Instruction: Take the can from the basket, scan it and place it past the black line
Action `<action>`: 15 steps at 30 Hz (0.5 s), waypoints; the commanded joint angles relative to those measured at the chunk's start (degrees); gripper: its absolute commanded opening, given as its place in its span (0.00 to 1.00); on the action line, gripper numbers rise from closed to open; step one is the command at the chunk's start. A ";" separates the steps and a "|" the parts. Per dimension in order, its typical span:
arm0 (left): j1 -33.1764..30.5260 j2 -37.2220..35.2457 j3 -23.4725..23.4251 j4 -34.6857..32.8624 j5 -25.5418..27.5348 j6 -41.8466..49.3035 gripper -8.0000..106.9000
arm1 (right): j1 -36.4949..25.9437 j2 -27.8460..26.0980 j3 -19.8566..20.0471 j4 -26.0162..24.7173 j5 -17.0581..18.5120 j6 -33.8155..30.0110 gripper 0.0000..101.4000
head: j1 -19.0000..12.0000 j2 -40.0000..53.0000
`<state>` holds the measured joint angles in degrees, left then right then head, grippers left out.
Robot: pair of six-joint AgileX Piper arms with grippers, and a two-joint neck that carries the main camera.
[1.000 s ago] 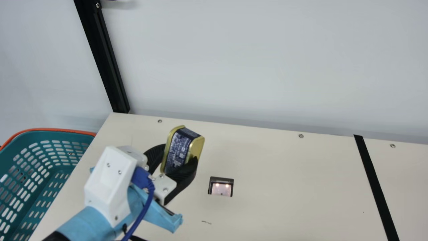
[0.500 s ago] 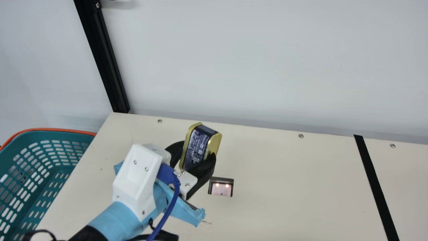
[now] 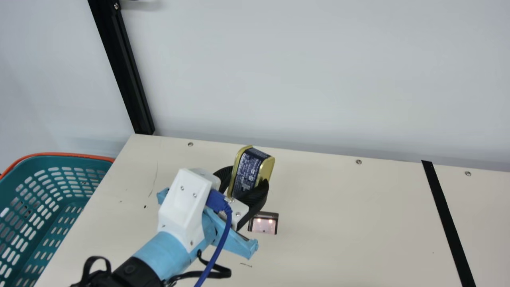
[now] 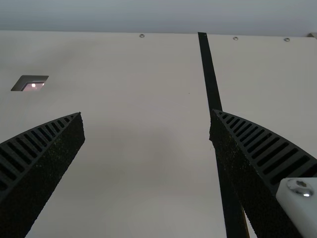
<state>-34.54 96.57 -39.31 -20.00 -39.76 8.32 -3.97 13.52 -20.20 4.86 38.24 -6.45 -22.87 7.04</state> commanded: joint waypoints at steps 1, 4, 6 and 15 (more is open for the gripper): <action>0.05 0.98 -0.27 0.40 -0.78 -0.81 0.16 | 0.00 0.00 0.00 0.00 0.00 0.00 1.00 | -2.13 -0.45; -0.19 2.53 -0.77 0.93 -2.24 -1.72 0.16 | 0.00 0.00 0.00 0.00 0.00 0.00 1.00 | -2.13 -0.45; -0.45 3.54 -1.13 1.21 -3.18 -2.21 0.16 | 0.00 0.00 0.00 0.00 0.00 0.00 1.00 | -2.13 -0.45; -1.08 7.91 -3.34 2.25 -6.39 -3.40 0.16 | 0.00 0.00 0.00 0.00 0.00 0.00 1.00 | -2.13 -0.45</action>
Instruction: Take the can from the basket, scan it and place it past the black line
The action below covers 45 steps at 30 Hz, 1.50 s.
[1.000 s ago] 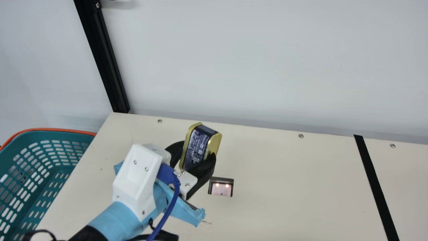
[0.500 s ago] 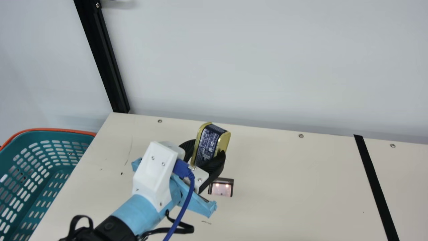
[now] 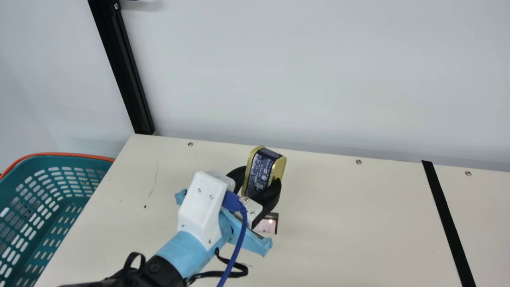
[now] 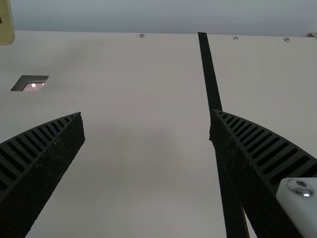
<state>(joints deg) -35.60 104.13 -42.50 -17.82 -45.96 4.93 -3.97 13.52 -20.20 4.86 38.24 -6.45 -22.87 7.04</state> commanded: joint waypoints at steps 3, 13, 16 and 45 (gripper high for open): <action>0.16 1.39 -0.86 0.57 -0.76 -0.06 0.16 | 0.00 0.00 0.00 0.00 0.00 0.00 1.00 | -2.13 -0.45; 1.39 4.11 -2.91 2.49 -1.98 0.39 0.16 | 0.00 0.00 0.00 0.00 0.00 0.00 1.00 | -2.13 -0.45; 1.84 4.87 -3.66 3.08 -2.01 0.62 0.16 | 0.00 0.00 0.00 0.00 0.00 0.00 1.00 | -2.13 -0.45; 2.62 -20.83 -3.91 2.89 31.50 16.67 0.16 | 0.00 0.00 0.00 0.00 0.00 0.00 1.00 | -2.13 -0.45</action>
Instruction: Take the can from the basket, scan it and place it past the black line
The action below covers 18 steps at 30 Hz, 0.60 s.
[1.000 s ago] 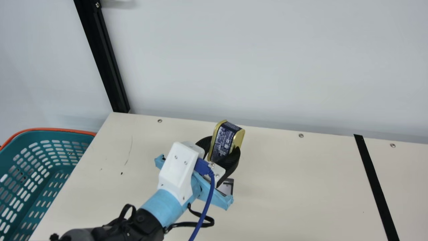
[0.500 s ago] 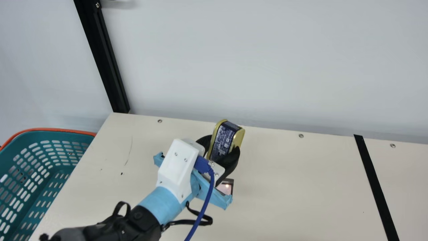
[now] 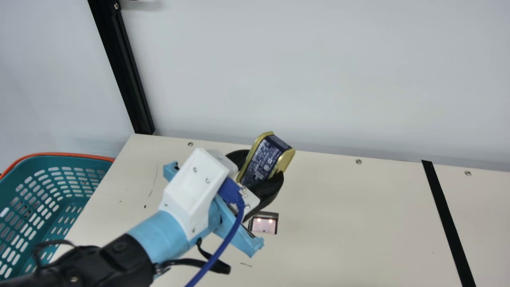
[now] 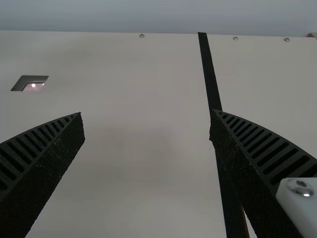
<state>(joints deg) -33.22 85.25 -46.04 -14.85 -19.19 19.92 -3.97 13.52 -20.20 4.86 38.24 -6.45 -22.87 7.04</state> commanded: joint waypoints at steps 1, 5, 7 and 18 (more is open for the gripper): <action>0.52 -2.73 -0.63 -0.22 6.02 2.48 0.16 | 0.00 0.00 0.00 0.00 0.00 0.00 1.00 | -2.13 -0.45; 1.76 -5.44 -1.59 0.09 11.10 5.01 0.16 | 0.00 0.00 0.00 0.00 0.00 0.00 1.00 | -2.13 -0.45; 2.16 -6.60 -1.92 0.89 13.58 5.75 0.16 | 0.00 0.00 0.00 0.00 0.00 0.00 1.00 | -2.13 -0.45; 3.28 -10.80 -5.17 10.88 28.16 4.74 0.16 | 0.00 0.00 0.00 0.00 0.00 0.00 1.00 | -2.13 -0.45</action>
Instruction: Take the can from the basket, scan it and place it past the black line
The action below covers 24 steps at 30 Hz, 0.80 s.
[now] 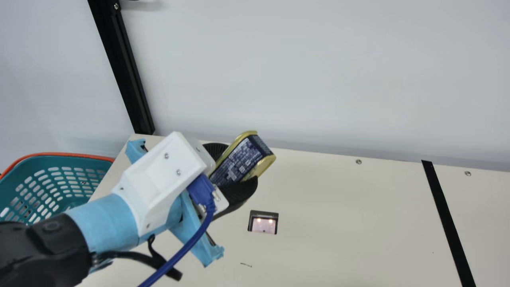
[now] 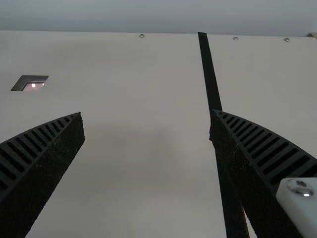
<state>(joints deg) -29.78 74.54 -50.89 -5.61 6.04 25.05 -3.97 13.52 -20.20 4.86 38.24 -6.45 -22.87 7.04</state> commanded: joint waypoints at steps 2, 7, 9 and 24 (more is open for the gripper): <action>-0.98 -0.67 -1.21 3.15 5.33 -1.08 0.16 | 0.00 0.00 0.00 0.00 0.00 0.00 1.00 | -2.13 -0.45; -3.96 -1.74 -3.31 4.80 11.20 -1.16 0.16 | 0.00 0.00 0.00 0.00 0.00 0.00 1.00 | -2.13 -0.45; -4.78 -1.99 -4.01 4.34 13.47 -0.01 0.16 | 0.00 0.00 0.00 0.00 0.00 0.00 1.00 | -2.13 -0.45; -2.43 -2.14 -7.47 -5.35 28.58 16.74 0.16 | 0.00 0.00 0.00 0.00 0.00 0.00 1.00 | -2.13 -0.45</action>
<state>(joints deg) -32.50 72.24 -58.14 -10.21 32.98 39.68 -3.97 13.52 -20.20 4.86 38.24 -6.45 -23.17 7.04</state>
